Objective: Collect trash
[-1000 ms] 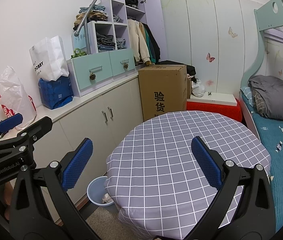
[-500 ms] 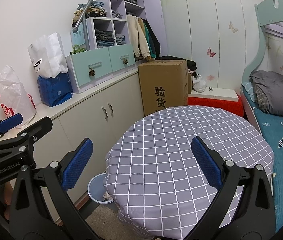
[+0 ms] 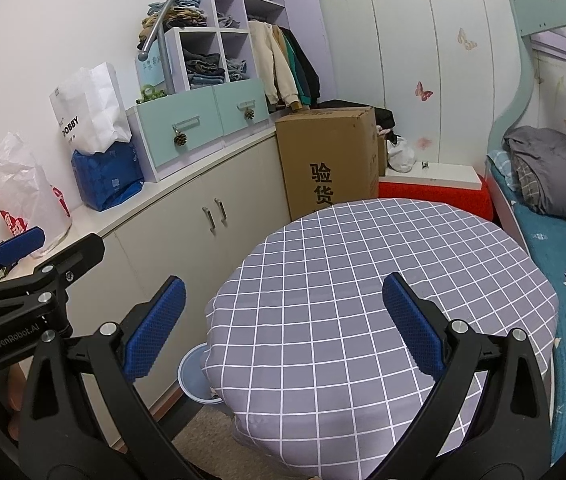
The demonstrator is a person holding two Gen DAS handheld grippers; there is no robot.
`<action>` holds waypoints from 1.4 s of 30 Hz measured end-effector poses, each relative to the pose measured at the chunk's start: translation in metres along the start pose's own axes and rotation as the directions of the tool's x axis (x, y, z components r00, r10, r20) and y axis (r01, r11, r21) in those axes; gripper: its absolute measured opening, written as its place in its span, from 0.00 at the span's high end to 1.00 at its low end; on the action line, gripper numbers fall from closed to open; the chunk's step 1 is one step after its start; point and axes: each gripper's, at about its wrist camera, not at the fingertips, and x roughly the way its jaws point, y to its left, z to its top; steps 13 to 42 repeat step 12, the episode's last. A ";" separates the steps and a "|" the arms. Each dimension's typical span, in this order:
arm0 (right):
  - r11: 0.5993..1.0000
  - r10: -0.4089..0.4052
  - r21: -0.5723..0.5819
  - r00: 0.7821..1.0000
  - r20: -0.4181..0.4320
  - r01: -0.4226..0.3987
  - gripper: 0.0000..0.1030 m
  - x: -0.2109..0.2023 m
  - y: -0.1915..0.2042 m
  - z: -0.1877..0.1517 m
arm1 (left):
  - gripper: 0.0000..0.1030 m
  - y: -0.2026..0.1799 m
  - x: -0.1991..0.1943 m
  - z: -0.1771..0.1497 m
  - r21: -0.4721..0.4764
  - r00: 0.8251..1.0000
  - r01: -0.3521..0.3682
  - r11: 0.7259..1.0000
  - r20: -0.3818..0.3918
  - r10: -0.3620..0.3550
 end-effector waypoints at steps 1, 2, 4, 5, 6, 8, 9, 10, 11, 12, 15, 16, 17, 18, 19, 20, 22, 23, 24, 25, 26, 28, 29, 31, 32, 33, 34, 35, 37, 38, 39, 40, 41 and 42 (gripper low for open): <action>1.000 0.001 0.004 1.000 -0.002 -0.001 0.06 0.001 -0.003 0.000 | 0.09 -0.002 0.001 0.000 0.002 1.000 0.000 1.000 -0.003 0.000; 1.000 0.002 0.006 1.000 -0.004 -0.002 0.06 0.003 -0.005 0.000 | 0.09 -0.004 0.004 0.001 0.006 1.000 0.000 1.000 -0.007 0.000; 1.000 0.003 0.015 1.000 -0.008 -0.003 0.06 0.006 -0.012 0.000 | 0.09 -0.009 0.008 0.001 0.015 1.000 0.000 1.000 -0.014 0.000; 1.000 0.003 0.018 1.000 -0.010 -0.003 0.06 0.008 -0.014 0.000 | 0.09 -0.013 0.011 0.002 0.019 1.000 0.000 1.000 -0.018 0.000; 1.000 0.002 0.024 1.000 -0.014 -0.002 0.06 0.010 -0.018 0.000 | 0.09 -0.016 0.014 0.002 0.023 1.000 0.002 1.000 -0.024 -0.001; 0.999 -0.002 0.033 1.000 -0.020 0.003 0.06 0.014 -0.025 -0.001 | 0.09 -0.023 0.020 0.003 0.031 0.999 0.006 0.999 -0.036 -0.005; 0.999 -0.006 0.040 1.000 -0.026 0.007 0.06 0.017 -0.030 -0.002 | 0.09 -0.028 0.025 0.003 0.035 0.999 0.009 0.999 -0.044 -0.007; 0.999 -0.010 0.045 0.999 -0.031 0.011 0.06 0.020 -0.035 -0.002 | 0.09 -0.032 0.028 0.003 0.038 0.999 0.011 0.999 -0.050 -0.009; 0.999 -0.014 0.049 0.999 -0.036 0.016 0.06 0.022 -0.040 -0.003 | 0.09 -0.037 0.032 0.003 0.042 0.998 0.016 0.999 -0.057 -0.014; 0.998 -0.021 0.053 0.999 -0.043 0.023 0.06 0.026 -0.045 -0.004 | 0.09 -0.043 0.039 0.002 0.048 0.997 0.024 0.999 -0.070 -0.020; 0.998 -0.021 0.053 0.999 -0.043 0.023 0.06 0.026 -0.045 -0.004 | 0.09 -0.043 0.039 0.002 0.048 0.997 0.024 0.999 -0.070 -0.020; 0.998 -0.021 0.053 0.999 -0.043 0.023 0.06 0.026 -0.045 -0.004 | 0.09 -0.043 0.039 0.002 0.048 0.997 0.024 0.999 -0.070 -0.020; 0.998 -0.021 0.053 0.999 -0.043 0.023 0.06 0.026 -0.045 -0.004 | 0.09 -0.043 0.039 0.002 0.048 0.997 0.024 0.999 -0.070 -0.020; 0.998 -0.021 0.053 0.999 -0.043 0.023 0.06 0.026 -0.045 -0.004 | 0.09 -0.043 0.039 0.002 0.048 0.997 0.024 0.999 -0.070 -0.020; 0.998 -0.021 0.053 0.999 -0.043 0.023 0.06 0.026 -0.045 -0.004 | 0.09 -0.043 0.039 0.002 0.048 0.997 0.024 0.999 -0.070 -0.020; 0.998 -0.021 0.053 0.999 -0.043 0.023 0.06 0.026 -0.045 -0.004 | 0.09 -0.043 0.039 0.002 0.048 0.997 0.024 0.999 -0.070 -0.020; 0.998 -0.021 0.053 0.999 -0.043 0.023 0.06 0.026 -0.045 -0.004 | 0.09 -0.043 0.039 0.002 0.048 0.997 0.024 0.999 -0.070 -0.020; 0.998 -0.021 0.053 0.999 -0.043 0.023 0.06 0.026 -0.045 -0.004 | 0.09 -0.043 0.039 0.002 0.048 0.997 0.024 0.999 -0.070 -0.020; 0.998 -0.021 0.053 0.999 -0.043 0.023 0.06 0.026 -0.045 -0.004 | 0.09 -0.043 0.039 0.002 0.048 0.997 0.024 0.999 -0.070 -0.020; 0.998 -0.021 0.053 0.999 -0.043 0.023 0.06 0.026 -0.045 -0.004 | 0.09 -0.043 0.039 0.002 0.048 0.997 0.024 0.999 -0.070 -0.020; 0.998 -0.021 0.053 0.999 -0.043 0.023 0.06 0.026 -0.045 -0.004 | 0.09 -0.043 0.039 0.002 0.048 0.997 0.024 0.999 -0.070 -0.020; 0.998 -0.021 0.053 0.999 -0.043 0.023 0.06 0.026 -0.045 -0.004 | 0.09 -0.043 0.039 0.002 0.048 0.997 0.024 0.999 -0.070 -0.020; 0.998 -0.021 0.053 0.999 -0.043 0.023 0.06 0.026 -0.045 -0.004 | 0.09 -0.043 0.039 0.002 0.048 0.997 0.024 0.999 -0.070 -0.020; 0.998 -0.021 0.053 0.999 -0.043 0.023 0.06 0.026 -0.045 -0.004 | 0.09 -0.043 0.039 0.002 0.048 0.997 0.024 0.999 -0.070 -0.020; 0.998 -0.021 0.053 0.999 -0.043 0.023 0.06 0.026 -0.045 -0.004 | 0.09 -0.043 0.039 0.002 0.048 0.997 0.024 0.999 -0.070 -0.020; 0.998 -0.021 0.053 0.999 -0.043 0.023 0.06 0.026 -0.045 -0.004 | 0.09 -0.043 0.039 0.002 0.048 0.997 0.024 0.999 -0.070 -0.020; 0.998 -0.021 0.053 0.999 -0.043 0.023 0.06 0.026 -0.045 -0.004 | 0.09 -0.043 0.039 0.002 0.048 0.997 0.024 0.999 -0.070 -0.020; 0.998 -0.021 0.053 0.999 -0.043 0.023 0.06 0.026 -0.045 -0.004 | 0.09 -0.043 0.039 0.002 0.048 0.997 0.024 0.999 -0.070 -0.020; 0.998 -0.021 0.053 0.999 -0.043 0.023 0.06 0.026 -0.045 -0.004 | 0.09 -0.043 0.039 0.002 0.048 0.997 0.024 0.999 -0.070 -0.020; 0.998 -0.021 0.053 0.999 -0.043 0.023 0.06 0.026 -0.045 -0.004 | 0.09 -0.043 0.039 0.002 0.048 0.997 0.024 0.999 -0.070 -0.020; 0.998 -0.021 0.053 0.999 -0.043 0.023 0.06 0.026 -0.045 -0.004 | 0.09 -0.043 0.039 0.002 0.048 0.997 0.024 0.999 -0.070 -0.020; 0.998 -0.021 0.053 0.999 -0.043 0.023 0.06 0.026 -0.045 -0.004 | 0.09 -0.043 0.039 0.002 0.048 0.997 0.024 0.999 -0.070 -0.020; 0.998 -0.021 0.053 0.999 -0.043 0.023 0.06 0.026 -0.045 -0.004 | 0.09 -0.043 0.039 0.002 0.048 0.997 0.024 0.999 -0.070 -0.020; 0.998 -0.021 0.053 0.999 -0.043 0.023 0.06 0.026 -0.045 -0.004 | 0.09 -0.043 0.039 0.002 0.048 0.997 0.024 0.999 -0.070 -0.020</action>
